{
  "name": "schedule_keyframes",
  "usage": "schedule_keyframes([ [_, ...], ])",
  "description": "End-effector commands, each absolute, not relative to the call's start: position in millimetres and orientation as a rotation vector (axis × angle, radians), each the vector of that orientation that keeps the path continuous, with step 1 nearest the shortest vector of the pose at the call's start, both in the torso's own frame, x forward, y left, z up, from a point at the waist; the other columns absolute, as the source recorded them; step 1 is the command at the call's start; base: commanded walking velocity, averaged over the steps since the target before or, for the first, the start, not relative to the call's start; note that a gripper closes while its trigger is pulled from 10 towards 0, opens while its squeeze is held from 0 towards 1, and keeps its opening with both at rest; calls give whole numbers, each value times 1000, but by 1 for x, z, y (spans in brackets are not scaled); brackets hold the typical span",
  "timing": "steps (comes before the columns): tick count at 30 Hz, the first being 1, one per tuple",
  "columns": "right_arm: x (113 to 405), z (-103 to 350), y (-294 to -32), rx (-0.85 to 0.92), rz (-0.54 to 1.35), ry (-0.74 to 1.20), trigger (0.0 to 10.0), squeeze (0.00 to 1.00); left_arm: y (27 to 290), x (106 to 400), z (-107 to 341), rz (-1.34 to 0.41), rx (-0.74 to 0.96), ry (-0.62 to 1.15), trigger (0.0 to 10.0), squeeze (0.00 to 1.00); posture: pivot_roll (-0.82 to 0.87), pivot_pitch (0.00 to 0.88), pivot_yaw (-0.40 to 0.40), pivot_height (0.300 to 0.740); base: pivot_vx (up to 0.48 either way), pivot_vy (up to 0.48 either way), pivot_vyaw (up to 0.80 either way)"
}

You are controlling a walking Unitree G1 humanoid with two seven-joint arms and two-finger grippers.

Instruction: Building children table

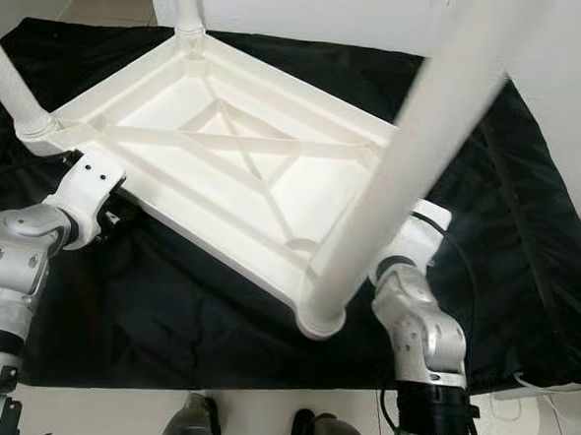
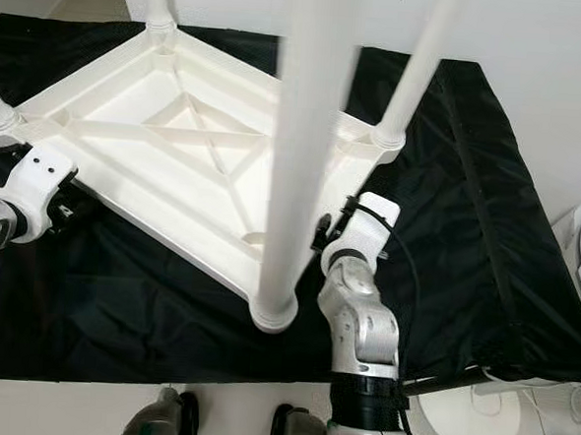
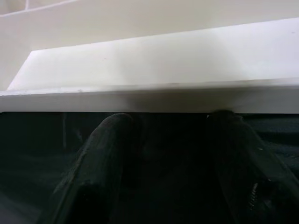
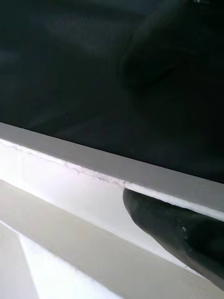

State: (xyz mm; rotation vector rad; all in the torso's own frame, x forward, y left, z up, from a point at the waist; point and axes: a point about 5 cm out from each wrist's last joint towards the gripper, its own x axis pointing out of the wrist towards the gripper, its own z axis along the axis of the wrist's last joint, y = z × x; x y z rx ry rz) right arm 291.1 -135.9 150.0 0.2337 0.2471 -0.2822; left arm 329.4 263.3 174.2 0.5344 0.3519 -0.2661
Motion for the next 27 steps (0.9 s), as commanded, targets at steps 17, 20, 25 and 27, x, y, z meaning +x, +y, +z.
schedule_keyframes([
  [17,248,143,-113,68,274,241,10000,0,272,339,178,-145,582,326,10000,0,-97,160,15,740,0,0,0],
  [20,246,143,-111,76,309,248,10000,0,272,339,178,-145,585,324,10000,0,-95,160,14,740,0,0,0],
  [25,241,153,-111,82,402,160,10000,0,273,340,180,-143,592,313,10000,0,-92,162,16,740,0,0,0],
  [27,242,159,-118,59,386,89,10000,0,272,340,180,-150,596,309,10000,0,-92,164,17,740,0,0,0],
])
